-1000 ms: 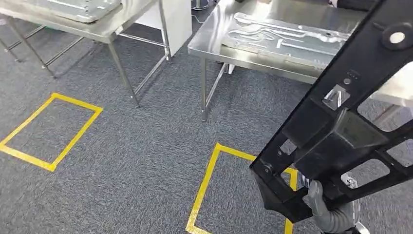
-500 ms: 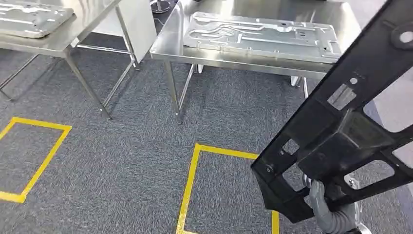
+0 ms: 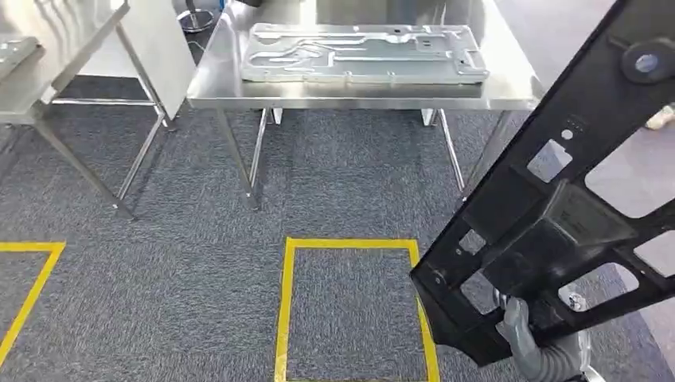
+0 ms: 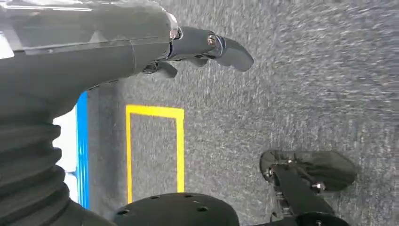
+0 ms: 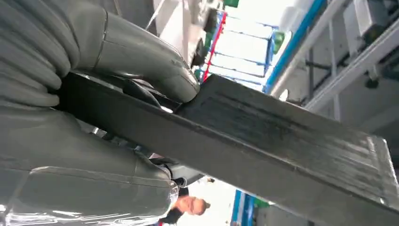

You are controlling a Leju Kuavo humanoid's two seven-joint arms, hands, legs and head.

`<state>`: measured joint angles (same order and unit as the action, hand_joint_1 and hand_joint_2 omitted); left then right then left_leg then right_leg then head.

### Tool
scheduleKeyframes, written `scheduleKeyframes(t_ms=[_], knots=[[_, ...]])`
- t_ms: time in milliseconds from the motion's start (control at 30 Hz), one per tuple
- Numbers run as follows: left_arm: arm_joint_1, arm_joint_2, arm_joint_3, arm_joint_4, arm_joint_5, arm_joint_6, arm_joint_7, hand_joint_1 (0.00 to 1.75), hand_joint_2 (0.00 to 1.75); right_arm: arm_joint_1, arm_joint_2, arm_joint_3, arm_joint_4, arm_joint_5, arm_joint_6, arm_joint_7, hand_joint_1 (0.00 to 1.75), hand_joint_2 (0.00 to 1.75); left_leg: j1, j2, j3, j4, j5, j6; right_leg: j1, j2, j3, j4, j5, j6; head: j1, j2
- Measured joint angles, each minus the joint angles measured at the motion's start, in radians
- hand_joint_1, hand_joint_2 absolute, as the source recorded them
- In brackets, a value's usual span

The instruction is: Take the parts from the cabinet and place them on the table.

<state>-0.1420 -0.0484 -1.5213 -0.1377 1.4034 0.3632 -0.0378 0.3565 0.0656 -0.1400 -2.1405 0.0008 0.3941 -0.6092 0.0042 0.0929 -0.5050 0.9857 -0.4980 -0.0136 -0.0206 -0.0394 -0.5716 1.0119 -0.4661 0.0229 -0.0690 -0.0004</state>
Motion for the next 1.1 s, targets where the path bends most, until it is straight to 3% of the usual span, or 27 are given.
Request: scheduleKeyframes(t_ms=[67, 100, 133, 167, 233, 267, 300, 333, 400, 433, 467, 567, 600, 633, 667, 733, 767, 800, 833, 900, 933, 967, 1100], knots=[[-0.004, 0.0, 0.0, 0.0, 0.0, 0.0, -0.002, 0.0, 1.75, 0.0, 0.0, 0.0, 0.0, 0.0, 0.0, 0.001, 1.75, 1.75, 0.002, 0.016, 0.01, -0.002, -0.002, -0.011, 0.0, 0.019, -0.001, -0.002, 0.002, -0.013, 0.0, 0.0], [-0.005, -0.001, 0.0, 0.0, 0.0, -0.001, -0.002, 0.0, 1.75, 0.002, 0.0, 0.0, -0.002, 0.001, -0.002, 0.001, 1.75, 1.75, 0.007, 0.0, 0.007, 0.007, -0.012, -0.018, -0.006, 0.028, 0.003, -0.006, 0.006, -0.019, 0.0, 0.0], [-0.005, -0.001, 0.0, 0.0, 0.0, -0.002, -0.005, 0.0, 1.75, 0.0, 0.0, 0.0, -0.005, 0.002, -0.002, 0.002, 1.75, 1.75, 0.009, -0.041, -0.006, 0.042, -0.038, -0.021, -0.006, 0.032, 0.003, -0.007, 0.006, -0.025, 0.0, 0.0], [-0.004, -0.001, 0.0, 0.0, 0.0, -0.005, -0.006, 0.0, 1.75, -0.003, 0.0, 0.0, -0.005, 0.002, -0.002, 0.002, 1.75, 1.75, 0.009, -0.066, -0.037, 0.11, -0.079, -0.023, -0.005, 0.04, 0.001, -0.007, 0.007, -0.029, 0.0, 0.0], [-0.012, -0.001, 0.0, 0.0, 0.001, -0.007, -0.01, 0.0, 1.75, -0.003, 0.0, 0.0, -0.005, 0.002, -0.003, 0.003, 1.75, 1.75, 0.008, -0.082, -0.124, 0.291, -0.156, -0.025, 0.001, 0.058, -0.003, -0.006, 0.008, -0.034, 0.0, 0.0], [-0.014, -0.001, 0.0, 0.0, 0.0, -0.009, -0.01, 0.0, 1.75, -0.003, 0.0, 0.0, -0.005, 0.004, -0.005, 0.003, 1.75, 1.75, 0.008, -0.082, -0.146, 0.334, -0.158, -0.023, 0.003, 0.062, -0.003, -0.006, 0.008, -0.035, 0.0, 0.0], [-0.01, -0.001, 0.0, 0.0, -0.001, -0.01, -0.007, 0.0, 1.75, -0.003, 0.0, 0.0, -0.005, 0.011, -0.01, 0.003, 1.75, 1.75, 0.008, -0.083, -0.143, 0.324, -0.136, -0.02, 0.005, 0.071, -0.002, -0.005, 0.007, -0.036, 0.0, 0.0], [-0.007, -0.001, 0.0, 0.0, -0.001, -0.01, -0.006, 0.0, 1.75, -0.003, 0.0, 0.0, -0.005, 0.019, -0.017, 0.002, 1.75, 1.75, 0.008, -0.083, -0.121, 0.273, -0.095, -0.015, 0.005, 0.081, 0.001, -0.005, 0.007, -0.036, 0.0, 0.0], [-0.002, -0.001, 0.0, 0.0, 0.001, -0.008, -0.002, 0.0, 1.75, -0.003, 0.0, 0.0, -0.005, 0.024, -0.02, 0.002, 1.75, 1.75, 0.007, -0.091, -0.043, 0.089, 0.005, -0.002, 0.007, 0.095, 0.008, -0.005, 0.006, -0.034, 0.0, 0.0], [-0.003, 0.0, 0.0, 0.0, 0.0, -0.005, -0.002, 0.0, 1.75, -0.004, 0.0, 0.0, -0.005, 0.024, -0.02, 0.002, 1.75, 1.75, 0.004, -0.104, -0.022, 0.031, 0.011, 0.007, 0.009, 0.097, 0.007, -0.005, 0.005, -0.03, 0.0, 0.0], [-0.004, 0.0, 0.0, 0.0, 0.0, 0.0, 0.002, 0.0, 1.75, -0.007, 0.0, 0.0, -0.005, 0.023, -0.02, 0.001, 1.75, 1.75, 0.001, -0.104, -0.021, 0.011, 0.006, 0.008, 0.013, 0.1, 0.002, 0.0, 0.006, -0.022, 0.0, 0.0], [-0.005, -0.001, 0.0, 0.0, 0.0, 0.01, 0.006, 0.0, 1.75, -0.012, 0.0, 0.0, -0.005, 0.02, -0.02, 0.002, 1.75, 1.75, -0.004, -0.103, -0.025, 0.014, 0.011, 0.023, 0.008, 0.103, -0.001, -0.008, 0.012, -0.002, 0.0, 0.0], [-0.005, -0.002, 0.0, 0.0, 0.0, 0.011, 0.006, 0.0, 1.75, -0.015, 0.0, 0.0, -0.005, 0.019, -0.02, 0.002, 1.75, 1.75, 0.005, -0.101, -0.019, 0.001, 0.021, 0.032, 0.012, 0.104, -0.002, -0.007, 0.011, 0.004, 0.0, 0.0], [-0.006, -0.003, 0.0, 0.0, 0.0, 0.013, 0.006, 0.0, 1.75, -0.017, -0.001, 0.0, -0.005, 0.017, -0.021, 0.003, 1.75, 1.75, 0.006, -0.094, -0.017, -0.006, 0.026, 0.036, 0.009, 0.077, -0.009, 0.013, -0.004, 0.006, 0.0, 0.0], [-0.006, -0.003, 0.0, 0.0, 0.0, 0.015, 0.006, 0.0, 1.75, -0.022, -0.001, 0.0, -0.005, 0.016, -0.021, 0.003, 1.75, 1.75, 0.005, -0.092, -0.019, -0.009, 0.028, 0.039, 0.009, 0.06, -0.032, 0.066, -0.043, 0.01, 0.0, 0.0], [-0.002, -0.002, 0.0, 0.0, 0.0, 0.018, 0.006, 0.0, 1.75, -0.028, -0.002, 0.0, -0.003, 0.016, -0.021, 0.003, 1.75, 1.75, 0.003, -0.085, -0.023, -0.007, 0.03, 0.041, 0.005, 0.052, -0.104, 0.218, -0.118, 0.014, 0.0, 0.0], [0.0, -0.002, 0.0, 0.0, 0.0, 0.019, 0.006, 0.0, 1.75, -0.027, -0.002, 0.0, 0.0, 0.015, -0.021, 0.003, 1.75, 1.75, 0.002, -0.081, -0.024, -0.007, 0.029, 0.042, 0.005, 0.051, -0.133, 0.28, -0.135, 0.015, 0.0, 0.0], [0.001, -0.002, 0.0, 0.0, 0.0, 0.02, 0.005, 0.0, 1.75, -0.027, -0.002, 0.0, 0.003, 0.014, -0.021, 0.003, 1.75, 1.75, 0.001, -0.078, -0.023, -0.006, 0.029, 0.042, 0.005, 0.051, -0.138, 0.29, -0.125, 0.016, 0.0, 0.0], [0.001, -0.002, 0.0, 0.0, 0.0, 0.02, 0.005, 0.0, 1.75, -0.027, -0.002, 0.0, 0.004, 0.014, -0.021, 0.003, 1.75, 1.75, 0.002, -0.076, -0.022, -0.005, 0.028, 0.04, 0.004, 0.049, -0.118, 0.252, -0.093, 0.017, 0.0, 0.0], [0.0, -0.003, 0.0, 0.0, 0.0, 0.021, 0.003, 0.0, 1.75, -0.027, -0.002, 0.0, 0.005, 0.014, -0.021, 0.002, 1.75, 1.75, 0.002, -0.075, -0.02, 0.0, 0.024, 0.034, 0.001, 0.042, -0.032, 0.086, -0.01, 0.015, 0.0, 0.0], [0.0, -0.003, 0.0, 0.0, 0.0, 0.022, 0.002, 0.0, 1.75, -0.028, -0.002, 0.0, 0.005, 0.014, -0.021, 0.002, 1.75, 1.75, 0.0, -0.075, -0.021, 0.005, 0.02, 0.029, 0.0, 0.032, 0.006, 0.011, 0.003, 0.012, 0.0, 0.0], [0.0, -0.003, 0.0, 0.0, 0.0, 0.023, 0.002, 0.0, 1.75, -0.029, -0.002, 0.001, 0.006, 0.015, -0.021, 0.002, 1.75, 1.75, -0.008, -0.075, -0.025, 0.014, 0.013, 0.022, 0.008, 0.03, 0.009, -0.001, -0.007, 0.003, 0.0, 0.0], [0.0, -0.003, 0.0, 0.0, 0.0, 0.025, 0.002, 0.0, 1.75, -0.031, -0.002, 0.001, 0.006, 0.016, -0.023, 0.001, 1.75, 1.75, -0.005, -0.071, -0.024, 0.013, 0.008, 0.002, 0.006, 0.04, 0.007, -0.003, -0.003, -0.024, 0.0, 0.0]])
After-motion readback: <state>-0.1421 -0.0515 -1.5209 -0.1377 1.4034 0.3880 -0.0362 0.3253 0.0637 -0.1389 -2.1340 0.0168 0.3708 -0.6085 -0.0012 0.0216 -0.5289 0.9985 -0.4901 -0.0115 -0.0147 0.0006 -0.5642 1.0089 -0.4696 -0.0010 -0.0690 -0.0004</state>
